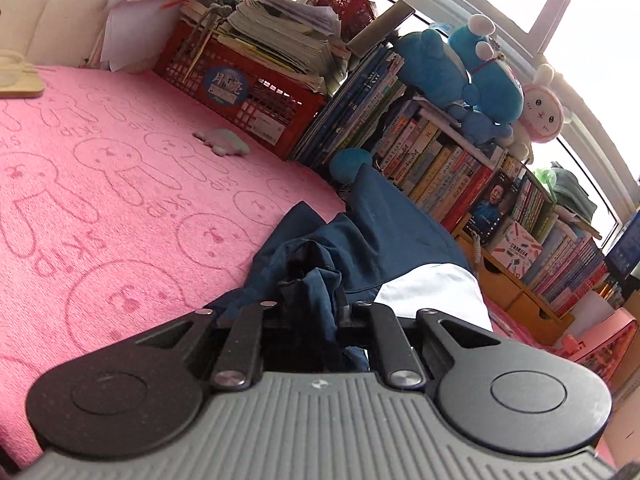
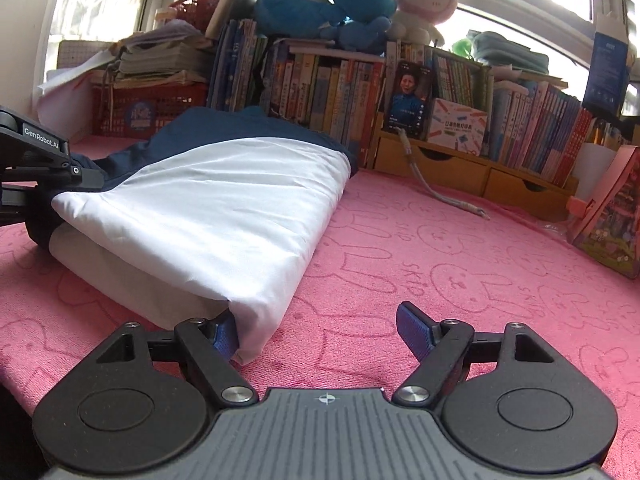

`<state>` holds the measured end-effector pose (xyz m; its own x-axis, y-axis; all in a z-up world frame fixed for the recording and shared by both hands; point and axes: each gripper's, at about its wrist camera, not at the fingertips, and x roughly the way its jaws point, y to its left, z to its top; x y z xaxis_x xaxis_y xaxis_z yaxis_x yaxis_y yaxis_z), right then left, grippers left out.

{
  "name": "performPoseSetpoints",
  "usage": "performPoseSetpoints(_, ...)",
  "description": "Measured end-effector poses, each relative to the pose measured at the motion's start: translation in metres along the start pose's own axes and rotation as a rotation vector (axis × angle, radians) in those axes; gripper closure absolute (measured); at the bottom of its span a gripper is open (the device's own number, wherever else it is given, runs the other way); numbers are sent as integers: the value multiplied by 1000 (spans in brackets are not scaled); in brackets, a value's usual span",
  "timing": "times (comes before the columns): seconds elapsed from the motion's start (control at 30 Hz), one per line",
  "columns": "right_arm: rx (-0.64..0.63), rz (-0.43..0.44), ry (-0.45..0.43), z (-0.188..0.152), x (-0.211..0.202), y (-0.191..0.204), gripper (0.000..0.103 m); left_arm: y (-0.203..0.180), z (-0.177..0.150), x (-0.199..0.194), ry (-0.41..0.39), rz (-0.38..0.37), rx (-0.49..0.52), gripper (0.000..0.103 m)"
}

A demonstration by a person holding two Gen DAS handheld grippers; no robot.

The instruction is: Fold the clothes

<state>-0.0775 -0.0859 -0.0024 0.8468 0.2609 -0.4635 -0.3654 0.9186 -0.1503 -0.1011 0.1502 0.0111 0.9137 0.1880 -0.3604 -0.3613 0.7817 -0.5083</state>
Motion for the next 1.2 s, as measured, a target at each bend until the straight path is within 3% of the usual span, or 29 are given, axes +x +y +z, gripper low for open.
performPoseSetpoints(0.2,-24,29,-13,3,3,8,26,4,-2,-6,-41,56,59,90)
performPoseSetpoints(0.67,-32,68,-26,7,12,-5,22,-3,-15,-5,-26,184,291,86)
performPoseSetpoints(0.77,-29,88,-19,7,12,-2,30,-4,-17,-5,-23,208,337,85)
performPoseSetpoints(0.83,-13,132,9,6,13,2,51,-1,-17,-6,-21,212,353,82)
performPoseSetpoints(0.87,-11,144,15,6,13,3,53,0,-17,-7,-20,214,362,80)
performPoseSetpoints(1.1,-42,142,8,7,13,-2,47,-2,-26,-8,-39,231,489,75)
performPoseSetpoints(1.2,-80,157,19,9,8,-3,44,4,-23,-8,-32,208,440,75)
